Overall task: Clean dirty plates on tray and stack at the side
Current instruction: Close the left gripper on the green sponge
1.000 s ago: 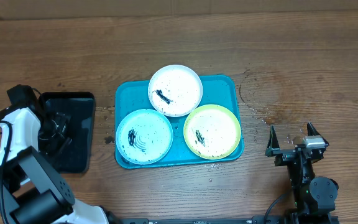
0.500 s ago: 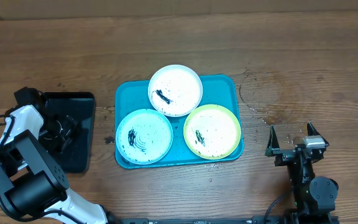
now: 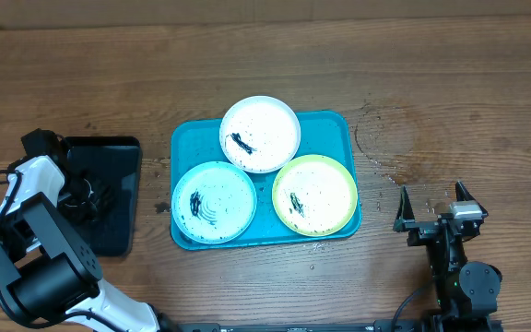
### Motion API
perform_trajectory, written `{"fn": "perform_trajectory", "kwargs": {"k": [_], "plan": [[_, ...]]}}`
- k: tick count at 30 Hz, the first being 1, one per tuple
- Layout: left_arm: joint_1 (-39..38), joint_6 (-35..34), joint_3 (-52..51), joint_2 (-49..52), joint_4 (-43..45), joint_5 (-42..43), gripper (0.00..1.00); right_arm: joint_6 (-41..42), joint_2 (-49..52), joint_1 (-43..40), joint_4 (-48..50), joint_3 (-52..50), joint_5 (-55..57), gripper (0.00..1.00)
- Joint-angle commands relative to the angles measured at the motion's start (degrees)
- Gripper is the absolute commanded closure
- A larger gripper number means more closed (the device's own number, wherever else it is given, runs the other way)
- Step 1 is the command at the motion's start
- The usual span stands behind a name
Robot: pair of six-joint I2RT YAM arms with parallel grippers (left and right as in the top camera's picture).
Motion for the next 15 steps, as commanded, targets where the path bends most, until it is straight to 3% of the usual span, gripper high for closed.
{"fn": "perform_trajectory", "kwargs": {"k": [1, 5, 10, 11, 13, 14, 15], "plan": [[0.15, -0.79, 0.50, 1.03, 0.22, -0.66, 0.75, -0.04, -0.35, 0.26, 0.35, -0.59, 0.13, 0.00], [0.13, -1.90, 0.50, 1.03, 0.13, -0.63, 0.95, -0.04, -0.35, 0.26, 0.35, -0.57, 0.13, 0.00], [0.13, -1.90, 0.50, 1.03, -0.28, -0.59, 0.96, -0.04, -0.35, 0.26, 0.35, -0.59, 0.13, 0.00], [0.13, -1.90, 0.50, 1.03, -0.26, -0.61, 0.84, -0.04, -0.35, 0.26, 0.35, -0.57, 0.13, 0.00], [0.15, -1.88, 0.50, 1.03, 0.28, -0.66, 0.45, -0.04, -0.35, 0.26, 0.35, -0.59, 0.13, 0.00], [0.15, -1.88, 0.50, 1.03, 0.94, -0.68, 0.38, -0.04, -0.35, 0.26, 0.35, -0.59, 0.13, 0.00], [0.13, -1.88, 0.50, 1.03, 2.05, -0.66, 0.20, -0.04, -0.35, 0.26, 0.35, -0.59, 0.13, 0.00]]}}
